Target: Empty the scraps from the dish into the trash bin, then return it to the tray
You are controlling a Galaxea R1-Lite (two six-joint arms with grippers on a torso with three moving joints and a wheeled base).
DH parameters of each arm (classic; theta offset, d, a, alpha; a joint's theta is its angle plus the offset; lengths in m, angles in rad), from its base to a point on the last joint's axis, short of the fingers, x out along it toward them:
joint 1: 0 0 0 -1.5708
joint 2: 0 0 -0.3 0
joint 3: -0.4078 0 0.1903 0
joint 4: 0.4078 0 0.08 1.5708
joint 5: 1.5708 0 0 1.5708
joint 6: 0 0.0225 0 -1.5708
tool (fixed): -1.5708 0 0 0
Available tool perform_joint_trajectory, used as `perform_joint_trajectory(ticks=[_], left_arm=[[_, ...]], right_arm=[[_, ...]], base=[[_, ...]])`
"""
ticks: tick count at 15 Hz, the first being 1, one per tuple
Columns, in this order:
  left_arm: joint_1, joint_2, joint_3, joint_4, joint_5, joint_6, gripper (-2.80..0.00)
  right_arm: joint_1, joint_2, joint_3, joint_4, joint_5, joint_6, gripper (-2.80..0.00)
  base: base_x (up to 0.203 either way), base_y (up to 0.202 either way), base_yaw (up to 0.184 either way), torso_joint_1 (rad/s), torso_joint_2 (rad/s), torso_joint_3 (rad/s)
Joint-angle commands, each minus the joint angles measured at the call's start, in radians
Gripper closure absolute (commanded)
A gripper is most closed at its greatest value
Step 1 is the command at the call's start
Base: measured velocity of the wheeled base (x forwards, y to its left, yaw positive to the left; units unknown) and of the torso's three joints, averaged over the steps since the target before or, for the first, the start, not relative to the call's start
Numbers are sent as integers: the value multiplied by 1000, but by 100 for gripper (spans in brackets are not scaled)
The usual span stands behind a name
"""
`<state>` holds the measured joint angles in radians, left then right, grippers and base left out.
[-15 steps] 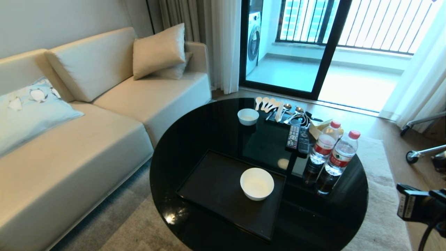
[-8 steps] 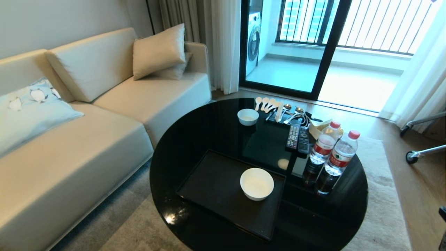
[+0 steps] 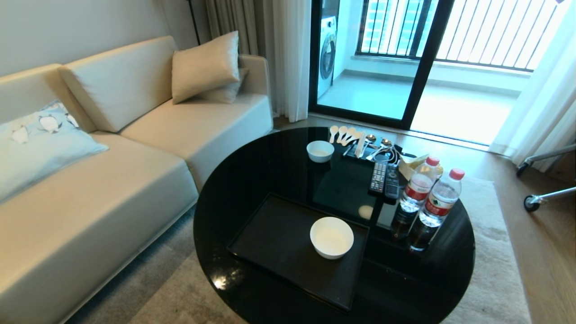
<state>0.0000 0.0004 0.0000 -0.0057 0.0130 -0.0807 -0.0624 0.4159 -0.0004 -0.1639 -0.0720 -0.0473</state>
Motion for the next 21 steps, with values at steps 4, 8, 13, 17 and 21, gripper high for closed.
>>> perform_joint_trajectory(ticks=[4,8,13,17,21], left_arm=[[0,0,0,0,1,-1,0],[0,0,0,0,1,-1,0],[0,0,0,0,1,-1,0],[0,0,0,0,1,-1,0],[0,0,0,0,1,-1,0]], right_arm=[[51,-225,0,166,84,-58,0],[68,-393,0,165,85,-56,0],[67,-416,0,165,84,-49,0],[68,-416,0,165,85,-42,0],[67,-416,0,164,84,-32,0]], base=[[0,0,0,0,0,0],[0,0,0,0,0,0],[0,0,0,0,0,0],[0,0,0,0,0,0],[0,0,0,0,0,0]])
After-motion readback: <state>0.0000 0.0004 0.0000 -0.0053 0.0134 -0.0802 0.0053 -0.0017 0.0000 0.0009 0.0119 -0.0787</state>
